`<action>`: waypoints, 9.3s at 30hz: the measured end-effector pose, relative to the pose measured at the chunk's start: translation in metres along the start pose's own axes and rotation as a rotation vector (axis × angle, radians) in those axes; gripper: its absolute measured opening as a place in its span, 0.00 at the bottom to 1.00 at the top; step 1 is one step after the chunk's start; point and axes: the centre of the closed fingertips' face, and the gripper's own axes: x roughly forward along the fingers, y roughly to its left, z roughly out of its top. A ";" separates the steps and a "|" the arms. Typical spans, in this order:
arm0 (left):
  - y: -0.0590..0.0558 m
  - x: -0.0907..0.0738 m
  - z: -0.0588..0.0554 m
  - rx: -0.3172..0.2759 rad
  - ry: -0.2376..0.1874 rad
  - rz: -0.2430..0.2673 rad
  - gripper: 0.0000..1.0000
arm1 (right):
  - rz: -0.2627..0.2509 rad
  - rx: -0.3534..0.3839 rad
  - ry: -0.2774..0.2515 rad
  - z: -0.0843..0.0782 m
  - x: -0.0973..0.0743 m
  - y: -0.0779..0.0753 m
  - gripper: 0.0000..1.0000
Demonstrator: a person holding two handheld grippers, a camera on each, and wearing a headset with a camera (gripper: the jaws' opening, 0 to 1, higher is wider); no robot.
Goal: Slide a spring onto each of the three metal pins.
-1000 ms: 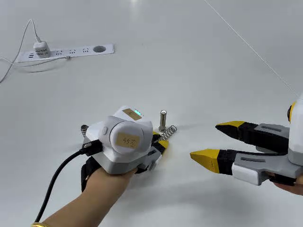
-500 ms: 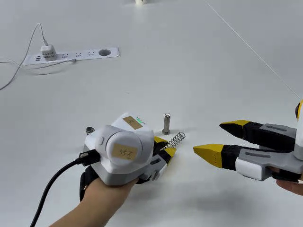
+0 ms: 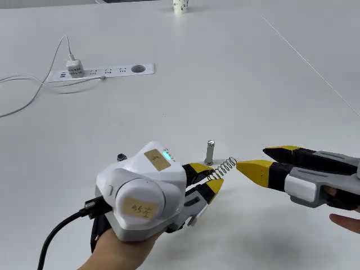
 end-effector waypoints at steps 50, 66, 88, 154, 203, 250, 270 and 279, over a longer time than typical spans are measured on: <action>-0.017 -0.035 0.043 -0.067 -0.161 -0.017 0.11 | 0.280 0.331 -0.096 0.022 0.002 0.051 0.12; -0.009 -0.034 0.028 -0.084 -0.086 0.026 0.24 | 0.203 0.136 -0.090 0.027 0.004 0.046 0.11; 0.012 -0.054 0.008 -0.126 -0.008 0.131 0.42 | 0.073 -0.114 -0.094 0.045 0.016 0.029 0.11; 0.070 -0.114 -0.025 -0.236 0.041 0.392 0.97 | -0.051 -0.404 0.008 0.014 0.088 -0.009 0.11; 0.087 -0.128 -0.037 -0.262 0.096 0.447 0.88 | -0.062 -0.329 0.059 -0.005 0.083 -0.009 0.28; 0.076 -0.155 -0.043 -0.284 0.110 0.405 1.00 | 0.032 -0.232 0.125 -0.025 0.012 0.022 0.86; 0.070 -0.160 -0.046 -0.303 0.110 0.406 1.00 | 0.006 -0.249 0.153 -0.034 0.004 0.022 0.91; 0.069 -0.161 -0.047 -0.303 0.117 0.407 1.00 | 0.002 -0.253 0.150 -0.033 0.003 0.025 0.91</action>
